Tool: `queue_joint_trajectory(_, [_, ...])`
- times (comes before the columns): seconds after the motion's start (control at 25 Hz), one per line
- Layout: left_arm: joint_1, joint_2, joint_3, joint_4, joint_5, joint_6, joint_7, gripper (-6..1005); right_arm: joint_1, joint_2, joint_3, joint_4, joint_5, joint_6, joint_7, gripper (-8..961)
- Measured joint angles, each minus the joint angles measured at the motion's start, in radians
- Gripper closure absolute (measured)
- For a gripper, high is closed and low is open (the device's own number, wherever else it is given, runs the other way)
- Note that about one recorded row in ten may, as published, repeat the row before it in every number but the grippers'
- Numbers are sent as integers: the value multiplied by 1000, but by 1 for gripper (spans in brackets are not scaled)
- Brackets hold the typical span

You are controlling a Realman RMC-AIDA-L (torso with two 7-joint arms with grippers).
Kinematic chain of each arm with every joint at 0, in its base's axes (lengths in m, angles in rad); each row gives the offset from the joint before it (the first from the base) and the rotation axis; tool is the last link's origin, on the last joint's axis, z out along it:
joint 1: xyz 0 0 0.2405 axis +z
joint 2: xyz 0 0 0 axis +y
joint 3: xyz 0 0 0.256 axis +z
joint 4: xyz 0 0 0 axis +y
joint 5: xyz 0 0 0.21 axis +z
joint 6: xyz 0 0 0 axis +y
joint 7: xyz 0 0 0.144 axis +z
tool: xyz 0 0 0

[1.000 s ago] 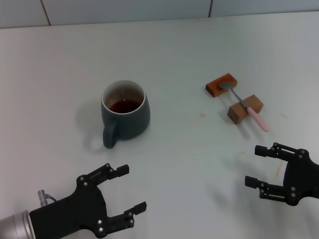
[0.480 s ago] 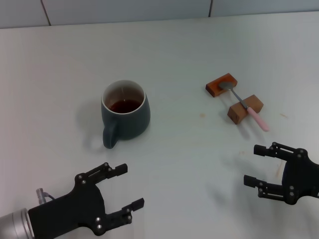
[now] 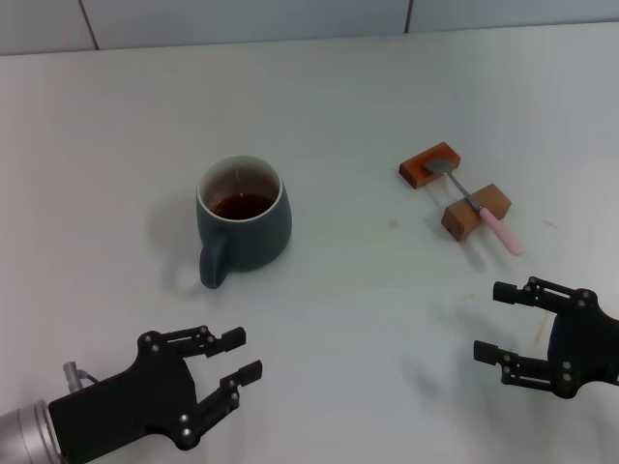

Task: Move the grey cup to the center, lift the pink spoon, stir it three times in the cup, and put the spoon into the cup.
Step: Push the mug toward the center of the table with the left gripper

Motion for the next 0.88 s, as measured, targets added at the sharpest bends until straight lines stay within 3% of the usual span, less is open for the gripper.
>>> queue_joint_trajectory(0.16, [0, -2, 1, 0, -1, -1, 0, 694, 0, 0, 0, 0, 0, 0, 0, 179])
queue_joint_trajectory(0.48, [-1, -2, -37, -14, -2, 23, -25, 901, 0, 0, 4, 0, 0, -1, 0, 180])
queue_joint_trajectory(0.68, [-3, 0, -264, -42, -4, 144, -97, 986, 2, -2, 7, 0, 0, -1, 0, 180])
queue_joint_trajectory(0.72, [-4, 0, -303, -47, -4, 149, -98, 1001, 3, -2, 7, 0, 0, -1, 0, 180])
queue_joint_trajectory(0.76, [-10, 0, -400, -52, -4, 143, -86, 1001, 4, -2, 8, 0, 0, 0, 0, 180])
queue_joint_trajectory(0.8, [-10, 0, -400, -52, -4, 143, -86, 1001, 4, -2, 8, 0, 0, 0, 0, 180])
queue_joint_trajectory(0.88, [-16, 0, -480, -53, -4, 106, -45, 1001, 5, -2, 8, 0, 0, 0, 0, 180])
